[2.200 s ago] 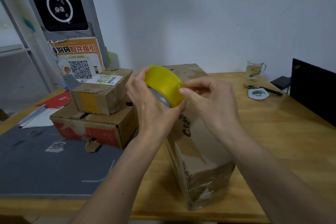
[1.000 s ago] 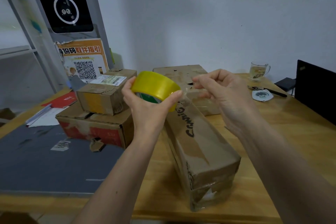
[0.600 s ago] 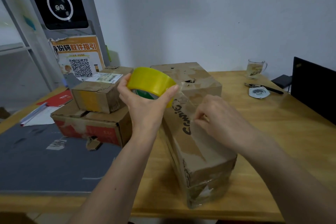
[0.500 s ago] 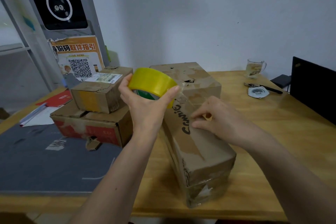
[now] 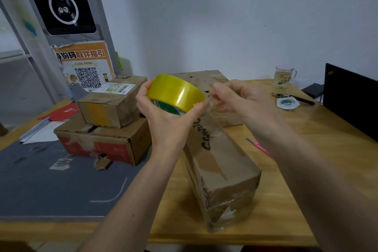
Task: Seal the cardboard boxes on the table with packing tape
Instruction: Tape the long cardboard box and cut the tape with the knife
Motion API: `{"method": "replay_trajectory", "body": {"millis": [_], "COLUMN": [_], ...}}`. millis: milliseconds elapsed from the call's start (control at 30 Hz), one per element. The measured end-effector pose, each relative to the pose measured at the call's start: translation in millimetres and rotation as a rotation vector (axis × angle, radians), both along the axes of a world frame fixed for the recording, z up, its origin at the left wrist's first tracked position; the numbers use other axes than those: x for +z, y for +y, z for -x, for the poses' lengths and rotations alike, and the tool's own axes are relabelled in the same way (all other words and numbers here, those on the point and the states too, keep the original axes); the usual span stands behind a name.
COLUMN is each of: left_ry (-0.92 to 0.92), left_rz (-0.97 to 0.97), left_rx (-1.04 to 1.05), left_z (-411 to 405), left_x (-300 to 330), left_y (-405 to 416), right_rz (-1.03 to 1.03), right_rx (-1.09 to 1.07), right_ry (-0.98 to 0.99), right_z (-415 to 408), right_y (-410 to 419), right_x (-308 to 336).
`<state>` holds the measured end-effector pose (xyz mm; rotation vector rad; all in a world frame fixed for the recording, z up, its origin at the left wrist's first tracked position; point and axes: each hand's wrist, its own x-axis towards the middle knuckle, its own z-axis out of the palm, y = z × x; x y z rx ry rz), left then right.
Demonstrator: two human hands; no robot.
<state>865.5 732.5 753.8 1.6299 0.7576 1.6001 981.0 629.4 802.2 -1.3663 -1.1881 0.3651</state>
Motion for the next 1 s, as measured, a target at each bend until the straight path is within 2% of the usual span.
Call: {"method": "replay_trajectory", "body": {"millis": [233,300,467,533,800,1000], "left_ry": [0.016,0.047,0.069,0.062,0.063,0.117], "left_rz": [-0.042,-0.046,0.007,0.03,0.1,0.077], "left_rx": [-0.075,-0.107,-0.269,-0.304,-0.336,-0.288], "left_z": [6.0,8.5,13.9,13.3,10.8,11.2], "left_x": [4.2,4.2,6.6,6.5,6.6,12.7], "left_y": [-8.2,-8.8,-6.3,-4.8,-0.5,-6.4], "right_rz": [0.053,0.069,0.019,0.038,0.101,0.061], "right_rx": [-0.086,-0.021,0.176,0.218,0.373,0.193], "right_ry": [-0.162,-0.115,0.191,0.247,0.194,0.171], "right_z": [18.3,19.4,8.5,5.0,5.0,14.8], "right_y": [13.5,16.4,18.8,18.9,12.0,13.0], "right_x": [15.4,16.7,14.7,13.7,17.6,13.5]}}
